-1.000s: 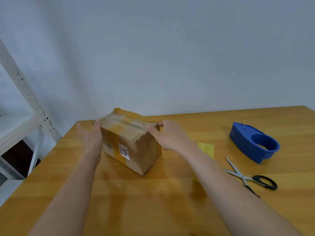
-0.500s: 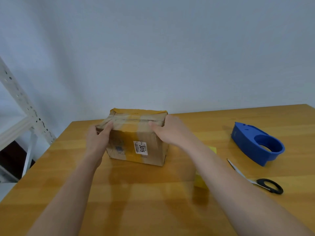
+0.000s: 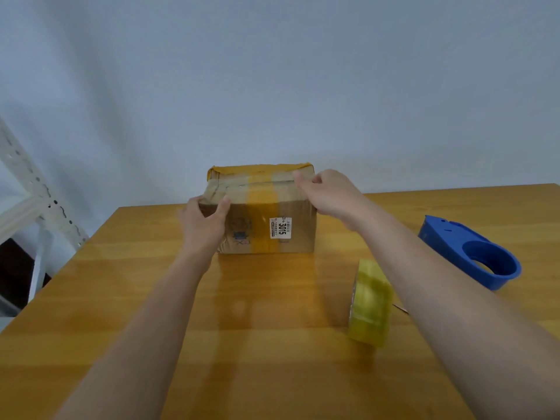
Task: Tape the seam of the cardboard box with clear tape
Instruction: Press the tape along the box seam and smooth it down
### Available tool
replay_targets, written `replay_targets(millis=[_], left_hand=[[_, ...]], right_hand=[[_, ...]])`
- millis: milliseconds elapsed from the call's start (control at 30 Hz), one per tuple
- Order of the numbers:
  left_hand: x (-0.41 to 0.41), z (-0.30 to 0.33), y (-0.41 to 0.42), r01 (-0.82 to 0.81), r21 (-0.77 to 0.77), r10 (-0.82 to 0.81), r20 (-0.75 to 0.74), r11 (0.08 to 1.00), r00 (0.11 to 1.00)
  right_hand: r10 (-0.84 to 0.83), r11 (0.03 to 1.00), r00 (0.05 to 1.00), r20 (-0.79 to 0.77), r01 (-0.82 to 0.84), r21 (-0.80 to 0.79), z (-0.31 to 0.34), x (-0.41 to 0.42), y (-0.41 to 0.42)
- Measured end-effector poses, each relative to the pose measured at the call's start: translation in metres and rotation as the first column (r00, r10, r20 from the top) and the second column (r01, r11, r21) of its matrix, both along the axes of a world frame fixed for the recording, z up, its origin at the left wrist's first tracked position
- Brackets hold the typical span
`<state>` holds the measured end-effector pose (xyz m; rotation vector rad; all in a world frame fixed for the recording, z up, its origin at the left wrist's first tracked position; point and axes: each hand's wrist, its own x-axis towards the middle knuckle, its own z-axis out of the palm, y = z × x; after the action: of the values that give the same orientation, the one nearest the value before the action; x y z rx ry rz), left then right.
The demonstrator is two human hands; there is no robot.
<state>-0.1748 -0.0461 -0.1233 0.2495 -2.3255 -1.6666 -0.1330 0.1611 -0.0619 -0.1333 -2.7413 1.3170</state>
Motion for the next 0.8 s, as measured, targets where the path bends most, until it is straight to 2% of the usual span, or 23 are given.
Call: replay_targets(millis=[433,567,667,800], left_hand=[[0.023,0.019,0.006,-0.017,0.009,0.016,0.105,1.0,0.994],[0.046,0.03,0.01,-0.031,-0.044,0.034,0.083,0.999,0.996],[0.069,0.035,0.022,0.076,-0.104,-0.069,0.07,0.992,0.995],[0.108,0.03,0.048,0.402,-0.191,-0.369,0.184,0.896,0.911]], right_hand=[[-0.01,0.999,1.0,0.026,0.011,-0.032,-0.013,0.013,0.023],[-0.04,0.997,0.999,0.008,0.04,-0.059,-0.01,0.035,0.037],[-0.08,0.994,0.997,-0.004,0.079,-0.073,-0.009,0.058,0.051],[-0.146,0.987,0.989,-0.03,0.143,-0.067,-0.014,0.095,0.068]])
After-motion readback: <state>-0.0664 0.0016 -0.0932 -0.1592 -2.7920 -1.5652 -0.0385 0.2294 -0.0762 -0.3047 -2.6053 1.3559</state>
